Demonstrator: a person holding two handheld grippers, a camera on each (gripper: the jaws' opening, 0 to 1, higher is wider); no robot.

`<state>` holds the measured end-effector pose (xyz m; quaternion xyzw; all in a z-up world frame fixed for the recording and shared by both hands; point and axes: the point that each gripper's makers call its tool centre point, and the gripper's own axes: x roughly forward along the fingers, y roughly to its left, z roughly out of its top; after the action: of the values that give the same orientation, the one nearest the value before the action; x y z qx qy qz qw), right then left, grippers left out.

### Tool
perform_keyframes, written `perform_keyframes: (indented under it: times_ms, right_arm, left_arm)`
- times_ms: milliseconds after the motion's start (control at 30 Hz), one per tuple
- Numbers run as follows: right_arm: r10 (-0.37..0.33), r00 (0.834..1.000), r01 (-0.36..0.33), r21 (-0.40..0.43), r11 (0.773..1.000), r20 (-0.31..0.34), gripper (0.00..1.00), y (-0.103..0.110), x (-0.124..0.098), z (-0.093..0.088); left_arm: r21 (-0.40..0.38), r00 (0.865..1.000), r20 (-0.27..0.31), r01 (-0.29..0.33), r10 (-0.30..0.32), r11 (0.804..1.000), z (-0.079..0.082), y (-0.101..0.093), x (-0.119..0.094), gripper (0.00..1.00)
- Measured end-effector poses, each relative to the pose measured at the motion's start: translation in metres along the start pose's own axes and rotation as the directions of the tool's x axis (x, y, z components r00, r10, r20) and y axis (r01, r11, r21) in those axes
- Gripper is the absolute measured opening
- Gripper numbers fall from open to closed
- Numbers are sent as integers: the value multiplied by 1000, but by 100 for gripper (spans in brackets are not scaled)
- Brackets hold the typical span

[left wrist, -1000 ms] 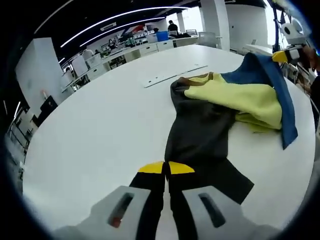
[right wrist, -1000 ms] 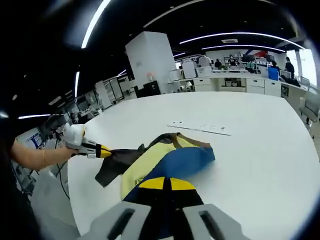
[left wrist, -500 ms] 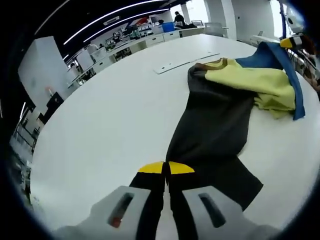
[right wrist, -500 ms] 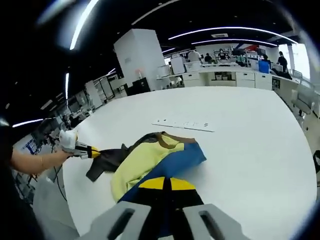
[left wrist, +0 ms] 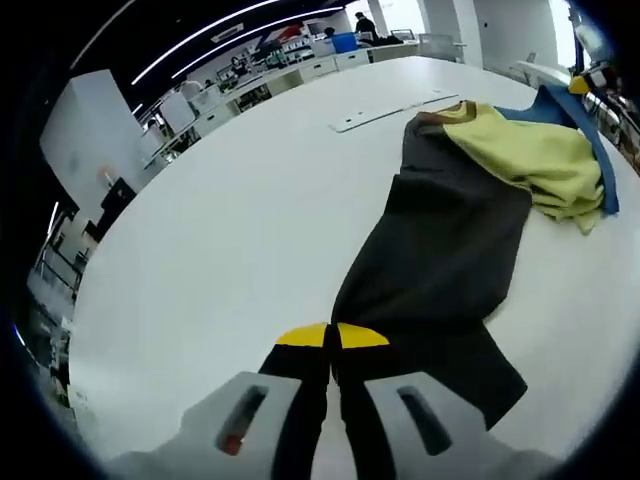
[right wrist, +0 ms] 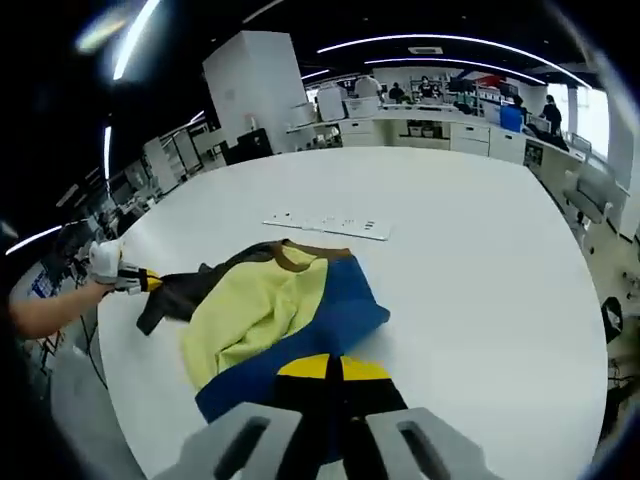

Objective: Fold the garment on the visible template until the final outline fits inside the template.

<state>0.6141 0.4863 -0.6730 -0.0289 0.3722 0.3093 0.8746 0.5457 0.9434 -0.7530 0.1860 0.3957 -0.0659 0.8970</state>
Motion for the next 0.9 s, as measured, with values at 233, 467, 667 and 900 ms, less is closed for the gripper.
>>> perform_keyframes:
  times_ms: [233,467,667,900]
  right_arm:
    - [-62,997,61,-32,998,-35,0,-24,9,-3]
    - [-134,988,134,-11,991,-71,0,-49,19,-12]
    - [-147,983,154,59,986,-112,0,-63,26,-25]
    - [-189,972,203,93,975,-139,0,-77,29,-42]
  left_arm:
    - [-30,1000,-19,-17,16,999,-2,11,6,0]
    - [-77,999,-39,-26,23,997,-5,18,11,0]
    - [-62,998,-45,-42,40,997,-4,22,13,0]
    - [-72,995,-61,-80,76,994,-7,31,13,0]
